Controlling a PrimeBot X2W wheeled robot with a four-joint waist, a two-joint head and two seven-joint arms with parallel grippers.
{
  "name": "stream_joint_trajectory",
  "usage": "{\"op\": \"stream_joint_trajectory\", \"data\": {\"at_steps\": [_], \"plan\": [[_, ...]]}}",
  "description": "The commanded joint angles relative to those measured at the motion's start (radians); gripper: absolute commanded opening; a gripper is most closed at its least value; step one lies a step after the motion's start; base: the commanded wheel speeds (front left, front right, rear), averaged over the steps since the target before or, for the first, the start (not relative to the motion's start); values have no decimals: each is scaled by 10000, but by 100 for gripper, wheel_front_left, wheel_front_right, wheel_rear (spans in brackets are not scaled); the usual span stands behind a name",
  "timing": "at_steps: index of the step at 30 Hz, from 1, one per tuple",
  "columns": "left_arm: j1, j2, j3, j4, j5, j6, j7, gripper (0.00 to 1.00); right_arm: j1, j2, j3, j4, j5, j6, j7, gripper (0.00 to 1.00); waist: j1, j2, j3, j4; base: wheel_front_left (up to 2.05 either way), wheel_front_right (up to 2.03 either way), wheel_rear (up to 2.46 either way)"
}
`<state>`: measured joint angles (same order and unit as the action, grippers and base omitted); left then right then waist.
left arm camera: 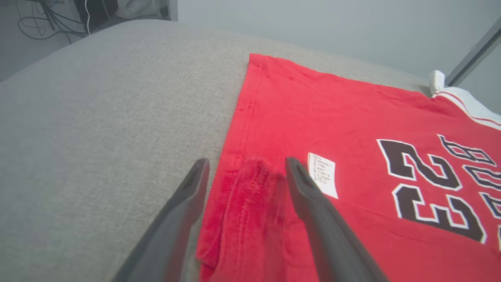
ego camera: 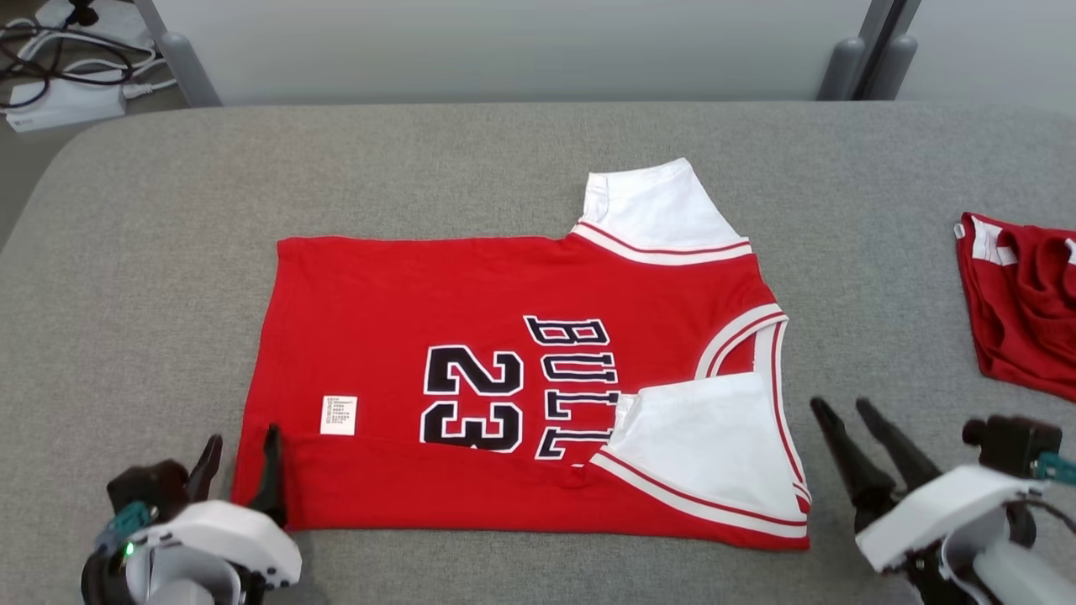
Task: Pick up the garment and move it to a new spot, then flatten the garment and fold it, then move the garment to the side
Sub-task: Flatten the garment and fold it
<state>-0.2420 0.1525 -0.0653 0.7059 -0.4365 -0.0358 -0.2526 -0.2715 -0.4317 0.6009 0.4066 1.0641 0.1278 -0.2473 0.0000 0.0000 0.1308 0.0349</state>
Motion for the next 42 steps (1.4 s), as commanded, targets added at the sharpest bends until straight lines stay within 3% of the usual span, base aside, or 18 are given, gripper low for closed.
{"op": "stream_joint_trajectory", "data": {"at_steps": [1, 10, 19, 35, 42], "plan": [[-759, 398, 180, -184, 165, -100, -74, 100, -473, -165, -5, -81, -359, 29, -145, 100, 0, 0, 189, -35, 0, 0, 0], [-2563, 804, -338, 328, 593, -300, 176, 100, -2612, 320, -176, 764, -2209, 29, -145, 100, 0, 0, 1255, -193, 0, 0, 0], [-4293, 1188, -749, 1133, 873, -535, 382, 100, -4331, 454, 56, 1649, -3063, 29, -133, 100, 0, 0, 2146, -271, 0, 0, 0], [-7388, 1970, -1317, 3401, 599, -919, 1505, 100, -6293, 845, 965, 2440, -2941, 29, -107, 100, 0, 0, 3211, -554, 0, 0, 0], [-7834, 2646, -2674, 2966, -219, -945, 2758, 100, -6579, 921, 1155, 2347, -2754, 29, -134, 100, 0, 0, 3524, -738, 0, 0, 0]]}}
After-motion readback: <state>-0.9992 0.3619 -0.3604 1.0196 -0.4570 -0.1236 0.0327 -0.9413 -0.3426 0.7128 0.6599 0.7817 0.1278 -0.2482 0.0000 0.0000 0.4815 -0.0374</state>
